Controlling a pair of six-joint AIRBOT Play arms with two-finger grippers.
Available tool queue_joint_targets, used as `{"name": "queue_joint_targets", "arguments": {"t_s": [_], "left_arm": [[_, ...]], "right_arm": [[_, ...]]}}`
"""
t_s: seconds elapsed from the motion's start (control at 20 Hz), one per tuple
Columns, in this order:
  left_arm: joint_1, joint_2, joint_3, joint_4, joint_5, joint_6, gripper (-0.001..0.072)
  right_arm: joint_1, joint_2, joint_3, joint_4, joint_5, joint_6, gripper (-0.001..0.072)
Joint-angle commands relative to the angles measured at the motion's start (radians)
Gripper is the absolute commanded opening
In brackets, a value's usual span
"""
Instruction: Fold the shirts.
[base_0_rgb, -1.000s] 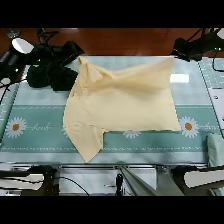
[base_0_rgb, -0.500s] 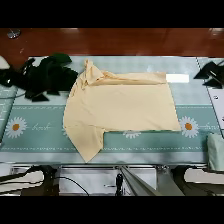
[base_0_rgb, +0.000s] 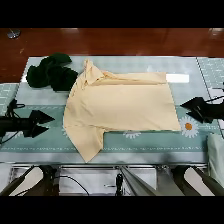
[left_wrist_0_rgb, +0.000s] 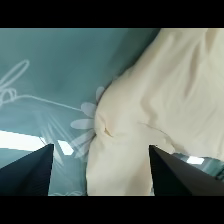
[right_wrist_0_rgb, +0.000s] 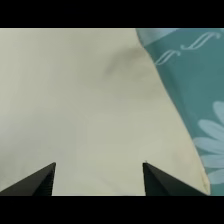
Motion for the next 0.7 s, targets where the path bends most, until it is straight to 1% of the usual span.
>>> {"name": "queue_joint_targets", "arguments": {"t_s": [0.0,0.1,0.35,0.45,0.5,0.55,0.6,0.65], "left_arm": [[0.003,0.017,-0.134,-0.138,0.045,0.074,0.0702],[-0.047,-0.004,-0.158,-0.212,0.088,0.106,0.0702],[-0.227,-0.095,-0.162,-0.227,0.209,0.106,0.0700],[-0.280,-0.109,-0.162,-0.288,0.279,0.107,0.0699],[-0.299,-0.111,-0.159,-0.318,0.298,0.119,0.0686],[-0.313,-0.114,-0.150,-0.321,0.303,0.137,0.0600],[-0.316,-0.115,-0.138,-0.318,0.302,0.144,0.0393],[-0.315,-0.115,-0.128,-0.318,0.297,0.145,0.0015]], "right_arm": [[-0.005,0.089,-0.124,0.080,-0.008,-0.047,0.0620],[-0.005,0.090,-0.124,0.081,0.005,-0.047,0.0620],[-0.005,0.090,-0.124,0.082,0.038,-0.046,0.0620],[-0.012,0.090,-0.121,0.079,0.040,-0.047,0.0620],[-0.036,0.090,-0.106,0.053,0.040,-0.040,0.0620],[-0.077,0.090,-0.077,0.000,0.040,-0.016,0.0621],[-0.131,0.090,-0.038,-0.088,0.040,0.001,0.0621],[-0.183,0.090,-0.011,-0.193,0.040,0.030,0.0621]]}}
